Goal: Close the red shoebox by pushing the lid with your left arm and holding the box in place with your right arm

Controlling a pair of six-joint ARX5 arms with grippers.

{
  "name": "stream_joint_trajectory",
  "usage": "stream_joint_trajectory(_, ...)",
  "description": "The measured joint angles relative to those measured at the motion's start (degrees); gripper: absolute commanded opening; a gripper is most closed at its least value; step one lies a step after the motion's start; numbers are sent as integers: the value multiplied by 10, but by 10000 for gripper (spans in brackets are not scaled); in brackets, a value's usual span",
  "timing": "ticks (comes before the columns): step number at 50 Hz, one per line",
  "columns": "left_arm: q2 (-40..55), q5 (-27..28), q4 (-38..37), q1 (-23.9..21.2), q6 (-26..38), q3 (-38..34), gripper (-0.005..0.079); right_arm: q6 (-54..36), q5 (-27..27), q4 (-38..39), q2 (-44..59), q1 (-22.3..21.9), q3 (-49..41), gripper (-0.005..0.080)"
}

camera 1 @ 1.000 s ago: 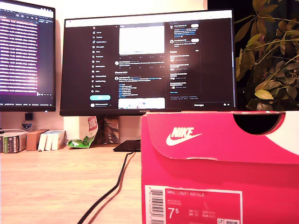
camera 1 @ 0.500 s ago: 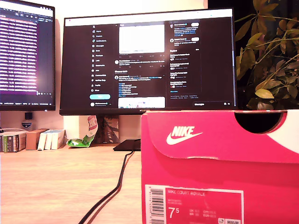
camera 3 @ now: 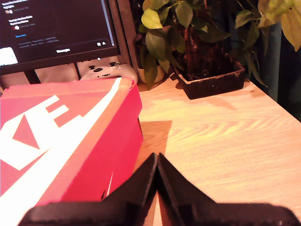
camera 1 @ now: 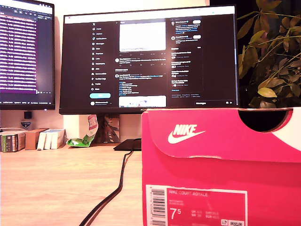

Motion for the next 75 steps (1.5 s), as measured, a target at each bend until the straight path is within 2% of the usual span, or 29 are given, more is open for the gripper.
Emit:
stream_joint_trajectory(34,0,0,-2,1,-1,0,-18,0,0,0,0,-10,0,-12)
stream_joint_trajectory(44,0,0,-2,30,-1,0,-18,0,0,0,0,-43,0,-12)
stream_joint_trajectory(53,0,0,-2,61,-1,0,-18,0,0,0,0,-48,0,-12)
stream_joint_trajectory(75,0,0,-2,65,-2,0,-18,0,0,0,0,-48,0,-12)
